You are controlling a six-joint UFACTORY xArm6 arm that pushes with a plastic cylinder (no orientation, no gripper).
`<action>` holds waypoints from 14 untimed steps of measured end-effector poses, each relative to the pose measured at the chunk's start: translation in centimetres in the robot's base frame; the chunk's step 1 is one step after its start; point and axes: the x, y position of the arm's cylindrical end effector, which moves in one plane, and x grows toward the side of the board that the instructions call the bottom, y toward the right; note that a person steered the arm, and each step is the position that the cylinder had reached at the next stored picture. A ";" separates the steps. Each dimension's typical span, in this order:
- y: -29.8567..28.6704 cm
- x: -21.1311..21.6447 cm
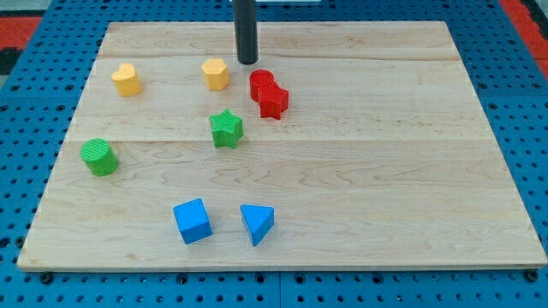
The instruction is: Slide the green star to the right side of the red star
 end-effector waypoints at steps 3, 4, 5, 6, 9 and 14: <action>-7.8 1.5; -7.3 -1.1; -7.3 -1.5; -7.3 -1.5; -8.1 7.6; -7.6 11.4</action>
